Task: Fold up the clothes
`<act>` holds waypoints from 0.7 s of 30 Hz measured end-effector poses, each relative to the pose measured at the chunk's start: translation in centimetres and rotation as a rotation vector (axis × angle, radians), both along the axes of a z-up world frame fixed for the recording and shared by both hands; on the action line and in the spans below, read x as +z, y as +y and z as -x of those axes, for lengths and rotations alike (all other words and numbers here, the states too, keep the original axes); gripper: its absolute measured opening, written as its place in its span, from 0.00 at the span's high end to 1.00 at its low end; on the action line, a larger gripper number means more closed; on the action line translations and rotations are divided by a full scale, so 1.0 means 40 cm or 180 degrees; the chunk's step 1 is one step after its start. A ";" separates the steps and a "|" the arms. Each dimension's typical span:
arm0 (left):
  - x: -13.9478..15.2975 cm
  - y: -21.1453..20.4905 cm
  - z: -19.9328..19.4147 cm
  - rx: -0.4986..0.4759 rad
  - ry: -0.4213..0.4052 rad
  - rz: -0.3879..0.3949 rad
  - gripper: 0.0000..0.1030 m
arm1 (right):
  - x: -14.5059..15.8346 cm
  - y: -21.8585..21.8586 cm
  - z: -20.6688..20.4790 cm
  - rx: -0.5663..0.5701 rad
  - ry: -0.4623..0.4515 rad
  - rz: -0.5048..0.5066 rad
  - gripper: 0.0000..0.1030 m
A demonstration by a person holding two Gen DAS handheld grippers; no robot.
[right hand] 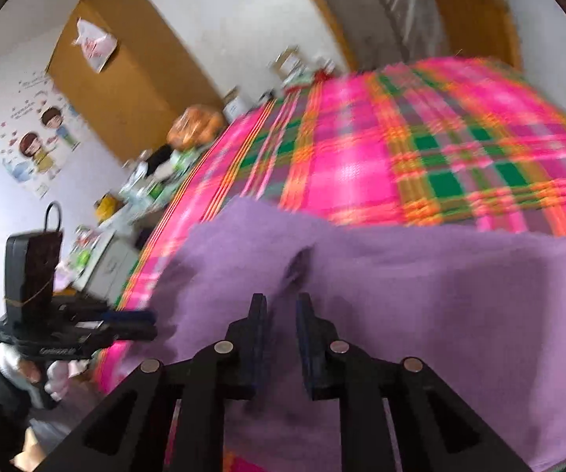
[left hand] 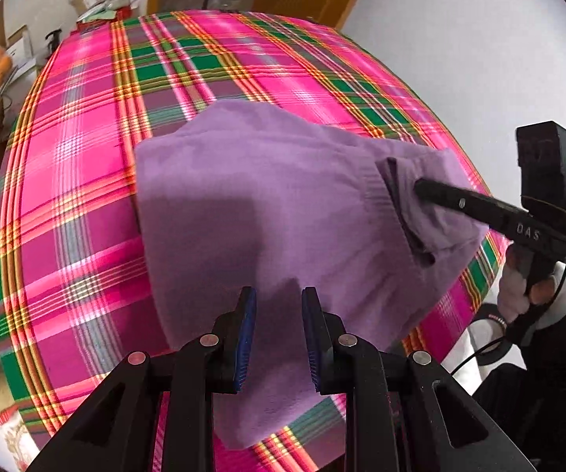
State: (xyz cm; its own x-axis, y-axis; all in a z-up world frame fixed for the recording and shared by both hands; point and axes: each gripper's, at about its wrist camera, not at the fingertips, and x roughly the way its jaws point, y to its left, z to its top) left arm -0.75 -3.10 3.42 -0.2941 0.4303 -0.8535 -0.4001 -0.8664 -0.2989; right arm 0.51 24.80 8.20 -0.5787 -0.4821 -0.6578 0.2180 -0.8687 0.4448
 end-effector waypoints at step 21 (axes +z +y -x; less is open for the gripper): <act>0.006 0.047 -0.005 -0.0067 0.0072 0.0118 0.76 | -0.041 -0.011 0.006 0.0127 0.0192 -0.0725 0.85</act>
State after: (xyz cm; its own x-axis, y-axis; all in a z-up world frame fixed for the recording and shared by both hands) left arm -0.56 -1.24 3.64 -0.3048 0.4048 -0.8621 -0.4246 -0.8680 -0.2574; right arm 0.29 24.37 6.56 -0.6037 -0.3484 -0.7171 0.2744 -0.9353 0.2234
